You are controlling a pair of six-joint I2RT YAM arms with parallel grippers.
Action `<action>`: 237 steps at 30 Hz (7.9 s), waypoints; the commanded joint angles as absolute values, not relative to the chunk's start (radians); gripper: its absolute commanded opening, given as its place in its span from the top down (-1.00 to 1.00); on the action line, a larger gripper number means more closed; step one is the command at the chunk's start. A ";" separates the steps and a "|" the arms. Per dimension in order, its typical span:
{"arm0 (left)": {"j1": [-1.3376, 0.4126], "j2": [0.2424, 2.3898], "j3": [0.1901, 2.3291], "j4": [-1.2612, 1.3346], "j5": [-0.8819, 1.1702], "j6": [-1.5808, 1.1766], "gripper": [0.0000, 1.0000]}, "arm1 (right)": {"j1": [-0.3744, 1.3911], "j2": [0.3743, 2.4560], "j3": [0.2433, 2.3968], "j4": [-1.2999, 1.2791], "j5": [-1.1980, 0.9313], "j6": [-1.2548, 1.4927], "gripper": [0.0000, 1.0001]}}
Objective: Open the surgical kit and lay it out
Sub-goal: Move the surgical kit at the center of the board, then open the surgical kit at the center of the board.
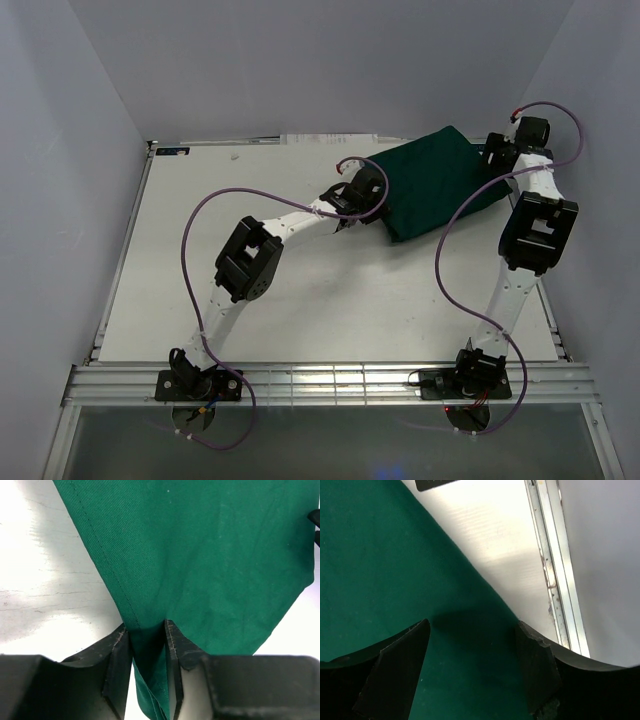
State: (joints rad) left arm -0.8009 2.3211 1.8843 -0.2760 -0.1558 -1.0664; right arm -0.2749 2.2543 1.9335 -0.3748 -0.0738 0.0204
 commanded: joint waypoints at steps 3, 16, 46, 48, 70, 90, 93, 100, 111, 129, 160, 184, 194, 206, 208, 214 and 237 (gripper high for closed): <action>-0.799 2.249 1.844 -0.322 -0.170 -1.026 0.32 | -0.301 2.289 1.990 -0.318 -0.127 0.006 -0.49; -0.749 2.172 1.744 -0.319 -0.156 -0.951 0.67 | -0.301 2.240 1.907 -0.316 -0.228 0.006 0.61; -0.420 1.778 1.287 -0.308 0.123 -0.270 0.90 | -0.008 1.684 1.079 -0.210 -0.169 0.231 0.79; -0.385 1.781 1.287 -0.328 0.130 -0.253 0.91 | 0.000 1.648 1.025 -0.195 -0.141 0.271 0.80; -0.275 1.674 1.106 -0.364 0.081 -0.212 0.95 | 0.141 1.603 0.937 -0.150 -0.170 0.330 0.82; -0.207 1.666 1.129 -0.359 0.132 -0.236 0.67 | 0.193 1.597 0.951 -0.150 -0.147 0.353 0.81; -0.209 1.648 1.132 -0.370 0.147 -0.248 0.64 | 0.193 1.594 0.960 -0.158 -0.144 0.344 0.78; -0.209 1.631 1.132 -0.393 0.153 -0.268 0.47 | 0.193 1.609 0.988 -0.179 -0.143 0.319 0.54; -0.207 1.569 1.261 -0.482 0.097 -0.367 -0.96 | 0.196 1.528 1.121 -0.285 -0.137 0.241 -0.14; -0.193 1.195 1.394 -0.840 -0.227 -0.564 -0.96 | 0.788 1.593 1.432 -0.391 0.233 0.045 -0.81; -0.195 1.019 1.371 -0.951 -0.442 -0.673 -0.90 | 1.200 2.269 2.000 -0.380 0.552 -0.195 -0.18; -0.193 1.005 1.335 -0.925 -0.408 -0.670 -0.90 | 1.198 2.258 1.921 -0.380 0.626 -0.209 -0.15; -0.193 0.999 1.330 -0.927 -0.408 -0.669 -0.90 | 1.195 2.235 1.920 -0.379 0.600 -0.209 0.49; -0.195 0.994 1.318 -0.919 -0.397 -0.666 -0.90 | 1.138 2.166 1.927 -0.379 0.532 -0.169 0.85; -0.193 0.992 1.315 -0.917 -0.396 -0.666 -0.90 | 1.124 2.143 1.924 -0.379 0.503 -0.161 0.85; -0.193 0.996 1.299 -0.907 -0.385 -0.664 -0.90 | 1.042 2.080 1.901 -0.380 0.329 -0.083 0.85; -0.193 1.019 1.203 -0.845 -0.333 -0.640 -0.90 | 0.634 1.887 1.563 -0.264 0.658 -0.184 0.85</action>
State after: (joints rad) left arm -0.1978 1.0237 1.2110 -0.8757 -0.3466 -0.6582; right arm 0.6868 1.9907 1.5879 -0.3492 0.5026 -0.1093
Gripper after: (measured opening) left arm 0.951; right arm 0.088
